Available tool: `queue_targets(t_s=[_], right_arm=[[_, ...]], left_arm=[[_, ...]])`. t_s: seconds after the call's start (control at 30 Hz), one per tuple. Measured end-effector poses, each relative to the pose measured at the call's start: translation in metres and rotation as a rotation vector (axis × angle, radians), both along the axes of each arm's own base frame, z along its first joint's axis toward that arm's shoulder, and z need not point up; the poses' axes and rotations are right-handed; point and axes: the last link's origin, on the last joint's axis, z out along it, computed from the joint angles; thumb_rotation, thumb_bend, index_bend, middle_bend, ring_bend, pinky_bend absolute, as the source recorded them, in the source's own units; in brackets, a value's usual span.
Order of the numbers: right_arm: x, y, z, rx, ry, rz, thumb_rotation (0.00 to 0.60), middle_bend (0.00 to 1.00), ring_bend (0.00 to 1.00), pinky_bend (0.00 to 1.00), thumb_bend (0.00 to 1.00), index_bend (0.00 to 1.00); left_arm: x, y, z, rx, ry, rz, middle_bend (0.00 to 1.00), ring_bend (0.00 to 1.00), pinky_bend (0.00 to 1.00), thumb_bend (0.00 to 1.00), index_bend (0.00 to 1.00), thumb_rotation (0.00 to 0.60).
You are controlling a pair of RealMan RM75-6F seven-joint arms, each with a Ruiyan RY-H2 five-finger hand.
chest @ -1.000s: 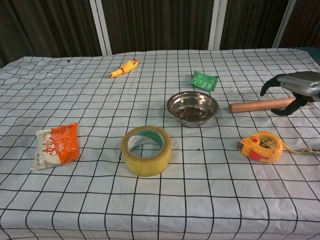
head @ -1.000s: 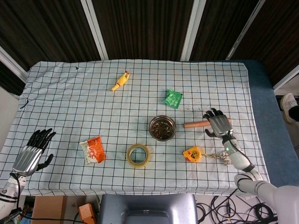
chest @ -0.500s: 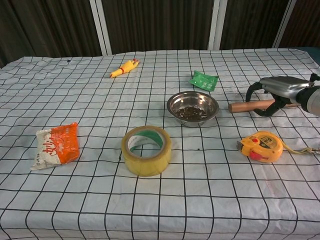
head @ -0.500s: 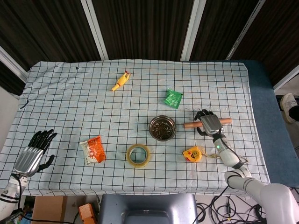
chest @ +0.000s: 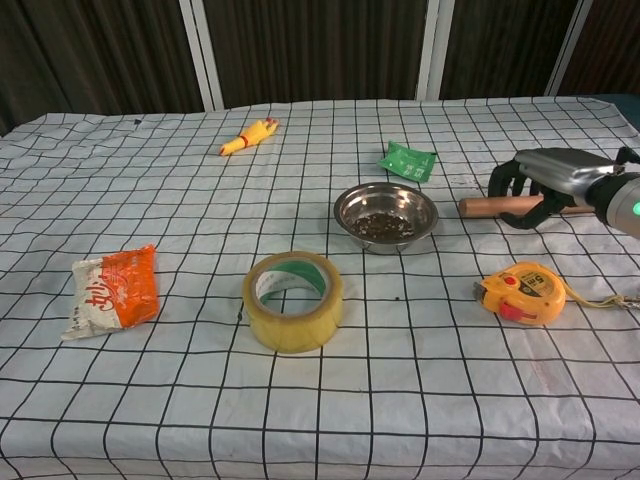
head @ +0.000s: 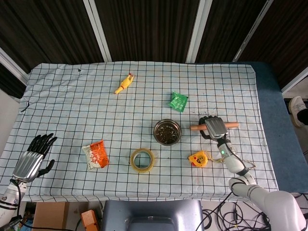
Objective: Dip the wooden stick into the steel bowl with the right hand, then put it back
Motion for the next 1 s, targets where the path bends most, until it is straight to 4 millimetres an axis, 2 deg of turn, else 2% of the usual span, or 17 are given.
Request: queue_targets(t_s=[0.13,0.33,0.67,1.0], right_arm=[[0.004,-0.001,0.005,-0.032,-0.056,0.011,0.600,0.47,0.41,0.46,0.41,0.76],[0.015,0.001,0.020,-0.095,-0.265,0.025,0.600,0.51,0.46,0.49,0.42,0.81],[0.024,0.003,0.051,-0.211,-0.899,-0.072,0.600,0.51,0.46,0.49,0.42,0.81],[0.007,0.007,0.056,-0.236,-1.449,-0.238,0.600,0.51,0.46,0.49,0.42,0.80]], left_arm=[[0.000,0.000,0.001,0.004,-0.001,0.000,0.00,0.00,0.05,0.42,0.00,0.600],[-0.001,-0.001,0.001,0.007,0.001,0.001,0.00,0.00,0.05,0.42,0.00,0.600],[0.002,-0.001,-0.002,-0.001,0.005,-0.004,0.00,0.00,0.05,0.43,0.00,0.600],[0.003,0.000,-0.003,-0.008,0.020,-0.001,0.00,0.00,0.05,0.43,0.00,0.600]])
